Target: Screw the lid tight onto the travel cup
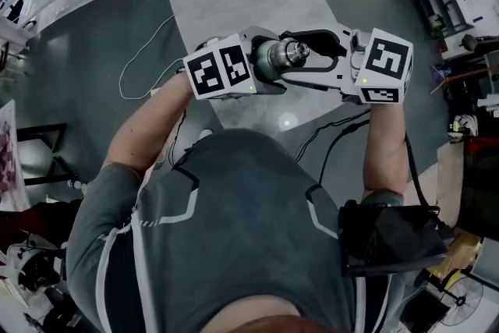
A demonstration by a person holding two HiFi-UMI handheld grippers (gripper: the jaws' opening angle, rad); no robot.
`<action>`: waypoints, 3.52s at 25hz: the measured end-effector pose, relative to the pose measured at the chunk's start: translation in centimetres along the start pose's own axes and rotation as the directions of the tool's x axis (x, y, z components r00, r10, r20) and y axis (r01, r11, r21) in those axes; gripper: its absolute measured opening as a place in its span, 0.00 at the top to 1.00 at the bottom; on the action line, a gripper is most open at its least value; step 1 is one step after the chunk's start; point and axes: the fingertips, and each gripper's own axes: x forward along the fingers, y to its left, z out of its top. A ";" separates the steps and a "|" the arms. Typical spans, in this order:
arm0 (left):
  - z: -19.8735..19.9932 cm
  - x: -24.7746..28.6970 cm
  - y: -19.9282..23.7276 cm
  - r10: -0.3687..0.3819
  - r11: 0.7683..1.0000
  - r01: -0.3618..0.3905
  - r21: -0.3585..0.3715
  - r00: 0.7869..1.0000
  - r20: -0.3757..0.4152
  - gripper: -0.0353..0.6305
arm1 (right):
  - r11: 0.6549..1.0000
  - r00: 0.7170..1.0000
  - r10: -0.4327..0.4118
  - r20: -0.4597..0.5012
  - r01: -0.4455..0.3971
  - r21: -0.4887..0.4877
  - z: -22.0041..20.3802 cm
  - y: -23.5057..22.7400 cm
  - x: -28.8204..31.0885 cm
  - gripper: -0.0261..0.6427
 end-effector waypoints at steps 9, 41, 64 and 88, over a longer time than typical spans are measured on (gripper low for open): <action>-1.5 0.2 2.6 0.139 0.988 -0.145 -0.059 0.986 -0.095 0.35 | 0.980 0.988 -0.148 -0.043 0.152 0.126 -0.5 -2.7 0.7 0.55; 0.9 -1.3 2.0 0.087 0.984 -0.084 -0.158 0.996 0.017 0.35 | 0.979 0.969 -0.199 0.148 0.204 -0.020 2.2 -2.3 0.0 0.56; 2.0 -1.3 -1.8 -0.209 0.977 0.204 0.063 0.973 0.099 0.35 | 0.973 0.997 0.064 0.042 -0.053 -0.225 1.1 1.3 -0.5 0.56; 1.5 -1.2 1.0 -0.023 1.000 0.024 -0.015 0.998 0.056 0.35 | 0.980 0.989 -0.103 0.110 0.120 -0.161 2.2 -0.8 0.0 0.56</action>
